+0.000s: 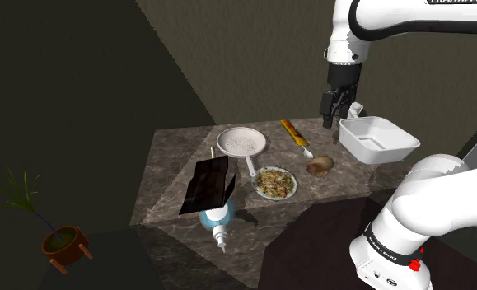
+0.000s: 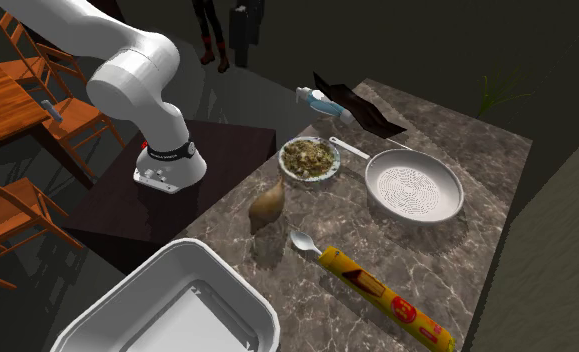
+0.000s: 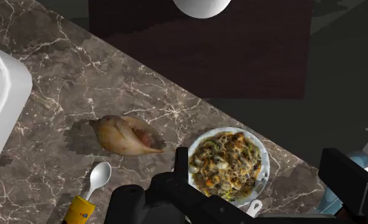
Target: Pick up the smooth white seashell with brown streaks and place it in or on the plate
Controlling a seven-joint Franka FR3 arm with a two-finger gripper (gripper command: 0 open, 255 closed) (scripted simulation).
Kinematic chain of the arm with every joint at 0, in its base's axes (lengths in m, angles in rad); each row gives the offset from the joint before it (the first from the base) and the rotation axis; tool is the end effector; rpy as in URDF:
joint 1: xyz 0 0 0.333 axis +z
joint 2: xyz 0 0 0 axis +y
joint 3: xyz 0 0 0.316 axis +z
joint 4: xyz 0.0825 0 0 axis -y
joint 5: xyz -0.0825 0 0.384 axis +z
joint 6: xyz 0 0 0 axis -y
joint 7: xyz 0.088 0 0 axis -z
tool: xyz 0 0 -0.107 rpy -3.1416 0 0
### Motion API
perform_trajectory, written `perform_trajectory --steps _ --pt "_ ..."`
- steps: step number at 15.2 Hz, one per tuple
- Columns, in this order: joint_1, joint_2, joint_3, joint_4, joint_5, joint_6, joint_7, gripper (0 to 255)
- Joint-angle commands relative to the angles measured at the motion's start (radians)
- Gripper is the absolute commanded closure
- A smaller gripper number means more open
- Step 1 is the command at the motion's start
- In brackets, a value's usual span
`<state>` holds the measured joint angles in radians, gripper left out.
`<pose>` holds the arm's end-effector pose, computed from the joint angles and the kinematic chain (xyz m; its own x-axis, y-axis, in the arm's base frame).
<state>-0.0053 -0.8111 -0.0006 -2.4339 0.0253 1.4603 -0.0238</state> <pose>0.2850 0.0012 0.5531 0.9867 0.0210 -0.1611 0.0165 -0.9994 -0.0295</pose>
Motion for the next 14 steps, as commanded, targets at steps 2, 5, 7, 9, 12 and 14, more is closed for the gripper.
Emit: perform_trajectory --steps 2,5,7,9,12,14 --pt "0.001 -0.009 -0.019 -0.032 -0.017 0.026 -0.037 0" --pt "0.003 -0.026 -0.078 -0.120 -0.069 0.110 -0.146 0" --pt "0.001 -0.027 -0.121 -0.172 -0.106 0.170 -0.219 0" --pt "-0.002 -0.018 -0.165 -0.217 -0.143 0.234 -0.291 0" --pt "-0.007 0.016 -0.236 -0.273 -0.199 0.340 -0.398 0" --pt "-0.009 0.053 -0.285 -0.301 -0.235 0.416 -0.470 0"
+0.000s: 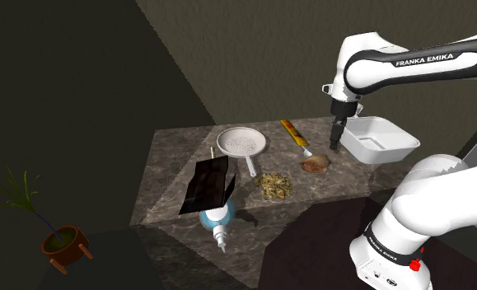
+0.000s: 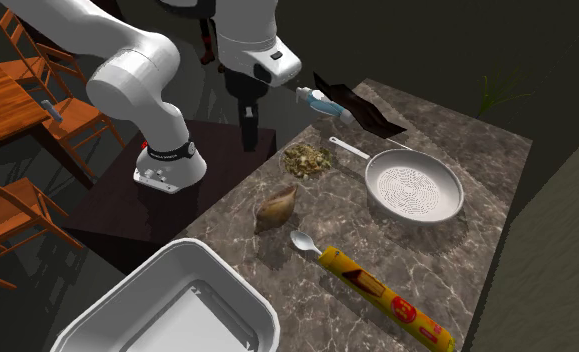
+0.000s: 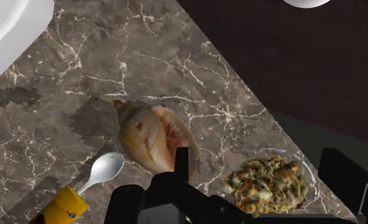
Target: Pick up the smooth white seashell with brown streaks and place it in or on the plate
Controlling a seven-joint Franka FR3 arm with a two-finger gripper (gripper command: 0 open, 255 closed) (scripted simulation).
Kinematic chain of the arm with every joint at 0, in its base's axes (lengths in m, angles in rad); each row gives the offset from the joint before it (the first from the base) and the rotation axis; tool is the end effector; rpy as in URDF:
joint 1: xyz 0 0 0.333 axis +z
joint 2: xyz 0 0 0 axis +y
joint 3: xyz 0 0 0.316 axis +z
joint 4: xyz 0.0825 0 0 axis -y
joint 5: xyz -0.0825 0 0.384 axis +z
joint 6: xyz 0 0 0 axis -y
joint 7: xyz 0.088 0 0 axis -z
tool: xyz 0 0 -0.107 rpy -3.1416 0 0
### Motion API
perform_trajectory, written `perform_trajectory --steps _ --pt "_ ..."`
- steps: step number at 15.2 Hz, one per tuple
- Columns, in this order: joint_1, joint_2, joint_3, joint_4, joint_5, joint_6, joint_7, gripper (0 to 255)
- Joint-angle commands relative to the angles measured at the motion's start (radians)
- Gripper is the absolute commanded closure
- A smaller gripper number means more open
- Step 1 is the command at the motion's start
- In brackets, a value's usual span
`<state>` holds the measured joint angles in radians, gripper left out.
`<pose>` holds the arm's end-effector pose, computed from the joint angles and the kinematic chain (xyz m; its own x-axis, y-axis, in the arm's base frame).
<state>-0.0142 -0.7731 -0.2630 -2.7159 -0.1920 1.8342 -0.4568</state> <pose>0.2912 -0.0946 0.4298 0.9415 0.3204 -0.1047 0.3160 -0.9471 -0.0566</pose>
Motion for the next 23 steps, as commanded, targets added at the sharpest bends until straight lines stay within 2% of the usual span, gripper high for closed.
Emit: perform_trajectory --steps 1,6,10,18,23 --pt "-0.001 0.038 -0.048 -0.030 -0.035 0.082 -0.073 0" --pt "0.011 0.199 -0.179 -0.054 -0.099 0.295 -0.255 0" --pt "0.053 0.374 -0.288 -0.036 -0.100 0.474 -0.417 0" --pt "0.080 0.499 -0.335 -0.068 -0.073 0.630 -0.463 0" --pt "0.083 0.508 -0.338 -0.071 -0.070 0.641 -0.466 0"
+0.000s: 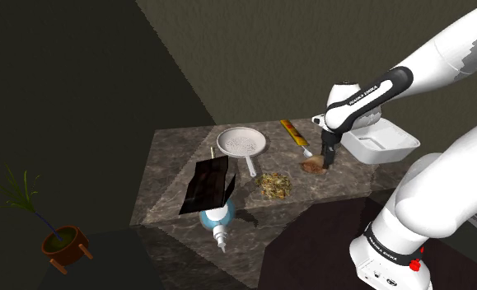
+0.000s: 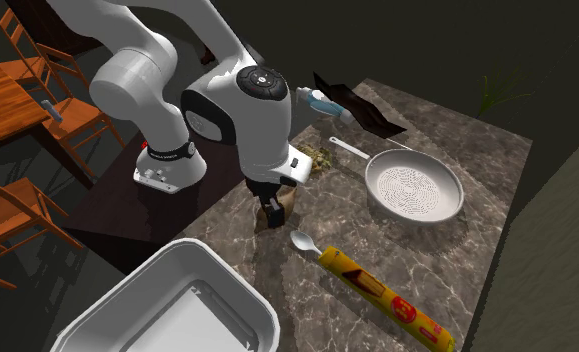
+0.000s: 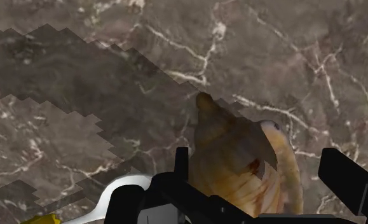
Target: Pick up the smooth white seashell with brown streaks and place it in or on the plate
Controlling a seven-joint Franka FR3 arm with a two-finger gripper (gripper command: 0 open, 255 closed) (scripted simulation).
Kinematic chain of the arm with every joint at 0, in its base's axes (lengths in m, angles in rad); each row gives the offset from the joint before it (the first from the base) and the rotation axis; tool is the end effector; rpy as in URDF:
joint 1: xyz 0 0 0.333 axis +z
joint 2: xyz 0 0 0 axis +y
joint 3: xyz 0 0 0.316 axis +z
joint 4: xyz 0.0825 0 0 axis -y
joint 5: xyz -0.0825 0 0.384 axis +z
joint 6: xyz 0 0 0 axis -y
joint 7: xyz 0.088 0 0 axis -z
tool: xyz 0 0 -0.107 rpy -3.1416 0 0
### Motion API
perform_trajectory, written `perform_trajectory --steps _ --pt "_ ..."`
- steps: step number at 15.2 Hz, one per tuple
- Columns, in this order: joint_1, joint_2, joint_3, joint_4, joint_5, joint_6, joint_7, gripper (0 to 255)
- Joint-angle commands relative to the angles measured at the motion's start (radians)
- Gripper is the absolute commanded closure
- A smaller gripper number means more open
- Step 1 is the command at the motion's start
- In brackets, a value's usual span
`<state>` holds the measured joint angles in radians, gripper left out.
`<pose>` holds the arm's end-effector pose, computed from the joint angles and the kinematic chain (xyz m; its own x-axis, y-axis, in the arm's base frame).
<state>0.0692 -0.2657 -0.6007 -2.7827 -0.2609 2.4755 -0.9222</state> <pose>0.3262 -0.1728 0.2699 0.8097 0.5855 -0.0391 0.5831 -0.8103 -0.0577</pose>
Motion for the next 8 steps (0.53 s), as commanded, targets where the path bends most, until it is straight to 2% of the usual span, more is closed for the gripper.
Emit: perform_trajectory --steps 1,3,4,8 --pt "-0.001 0.000 0.000 -0.004 -0.001 0.000 0.000 0" --pt "-0.001 0.000 0.000 -0.004 -0.001 0.000 0.000 0" --pt "-0.001 0.000 0.000 -0.004 -0.001 0.000 0.000 255" --pt "-0.001 0.000 -0.001 -0.004 -0.001 0.000 -0.001 255"
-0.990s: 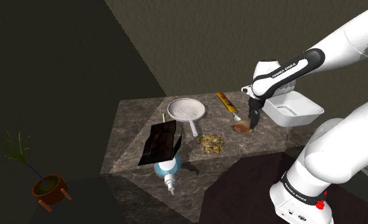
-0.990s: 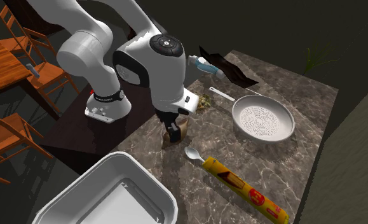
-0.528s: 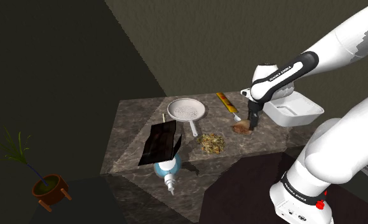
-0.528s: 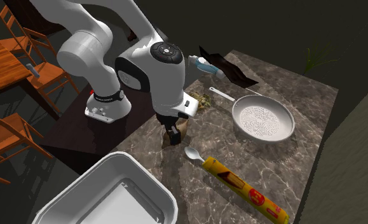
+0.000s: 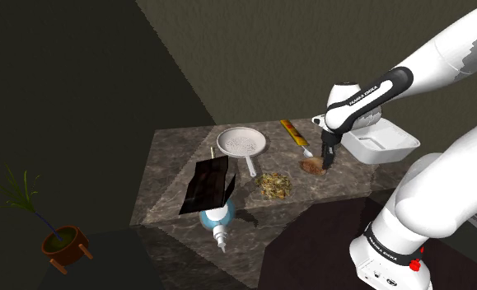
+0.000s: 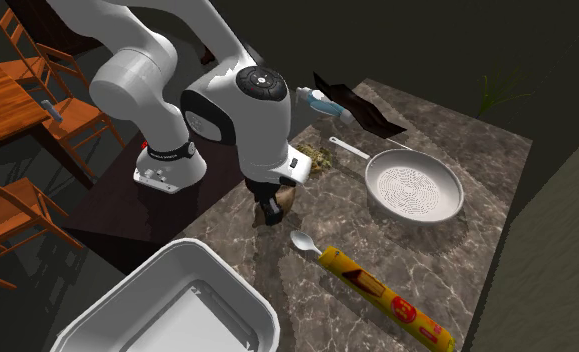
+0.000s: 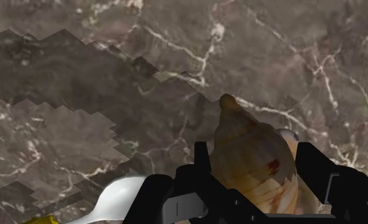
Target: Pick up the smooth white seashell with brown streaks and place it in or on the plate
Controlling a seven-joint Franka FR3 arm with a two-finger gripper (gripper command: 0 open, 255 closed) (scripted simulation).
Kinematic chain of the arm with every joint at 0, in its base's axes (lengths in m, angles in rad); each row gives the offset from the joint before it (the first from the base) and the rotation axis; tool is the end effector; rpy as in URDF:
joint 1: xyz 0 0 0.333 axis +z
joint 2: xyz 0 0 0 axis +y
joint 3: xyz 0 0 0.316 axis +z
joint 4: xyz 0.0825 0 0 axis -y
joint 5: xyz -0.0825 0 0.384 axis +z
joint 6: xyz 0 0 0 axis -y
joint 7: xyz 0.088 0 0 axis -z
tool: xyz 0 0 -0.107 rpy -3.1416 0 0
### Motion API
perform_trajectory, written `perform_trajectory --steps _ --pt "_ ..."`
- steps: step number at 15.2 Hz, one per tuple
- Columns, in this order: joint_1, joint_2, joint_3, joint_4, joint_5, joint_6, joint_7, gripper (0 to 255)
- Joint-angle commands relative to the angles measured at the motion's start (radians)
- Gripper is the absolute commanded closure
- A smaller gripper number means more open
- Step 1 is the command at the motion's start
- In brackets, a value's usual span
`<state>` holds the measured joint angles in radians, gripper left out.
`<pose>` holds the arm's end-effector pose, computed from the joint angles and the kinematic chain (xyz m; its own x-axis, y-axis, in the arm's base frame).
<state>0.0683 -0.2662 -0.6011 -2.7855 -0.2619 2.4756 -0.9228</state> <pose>0.3252 -0.1725 0.2691 0.8093 0.5860 -0.0402 0.5835 -0.8100 -0.0596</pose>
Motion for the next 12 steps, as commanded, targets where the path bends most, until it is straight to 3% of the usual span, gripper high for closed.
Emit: perform_trajectory --steps 1,5,12 --pt "0.000 0.001 0.000 -0.001 0.000 0.000 0.000 255" --pt "0.000 0.001 0.000 -0.001 0.000 0.000 0.000 255" --pt "-0.026 -0.112 0.036 0.027 -0.030 -0.137 0.028 255"
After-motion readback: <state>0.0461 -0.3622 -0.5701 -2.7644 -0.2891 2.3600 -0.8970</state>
